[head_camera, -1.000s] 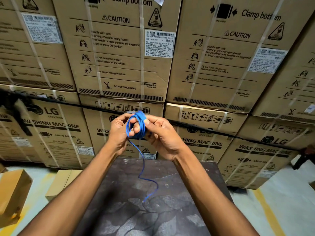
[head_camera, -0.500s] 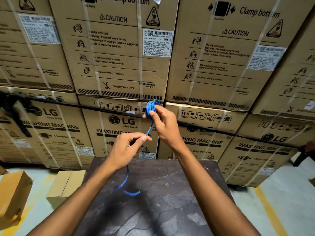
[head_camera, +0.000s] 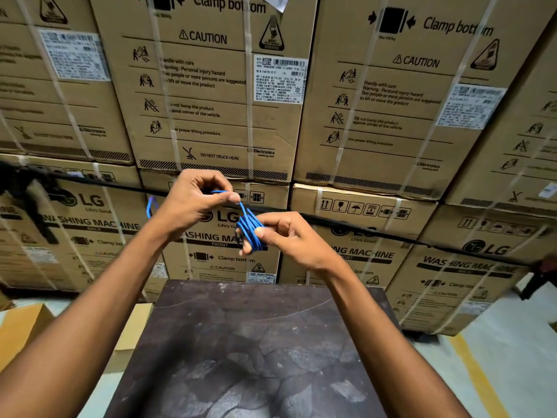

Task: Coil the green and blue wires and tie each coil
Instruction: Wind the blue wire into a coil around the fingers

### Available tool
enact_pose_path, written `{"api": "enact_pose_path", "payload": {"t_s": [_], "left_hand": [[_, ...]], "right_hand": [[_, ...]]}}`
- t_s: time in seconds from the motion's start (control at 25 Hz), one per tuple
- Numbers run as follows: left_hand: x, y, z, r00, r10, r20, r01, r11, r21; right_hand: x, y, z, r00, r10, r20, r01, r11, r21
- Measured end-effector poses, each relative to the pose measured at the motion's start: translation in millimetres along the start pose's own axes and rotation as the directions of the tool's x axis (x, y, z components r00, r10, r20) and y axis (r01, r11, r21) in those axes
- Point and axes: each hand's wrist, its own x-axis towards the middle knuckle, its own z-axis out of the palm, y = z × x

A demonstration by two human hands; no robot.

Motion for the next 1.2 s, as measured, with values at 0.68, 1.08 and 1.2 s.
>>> {"api": "enact_pose_path", "payload": {"t_s": [0.68,1.08,1.2], "left_hand": [[-82.8,-16.8,69.3,0.998,0.040,0.057,-0.062,0.875,0.480],[-34.2,21.8,-5.2,0.972,0.112,0.207,-0.197,0.869,0.455],[-13.1,13.7,-11.3,0.984,0.081,0.161,-0.106,0.982,0.153]], "right_hand": [[31.6,12.0,3.1,0.866,-0.215,-0.452,0.135,0.970,-0.203],[3.4,27.5,7.0,0.981,-0.111,-0.160,0.012,0.855,-0.519],[-1.3,7.0,8.5,0.996,-0.051,-0.078,0.040,0.989,-0.141]]}}
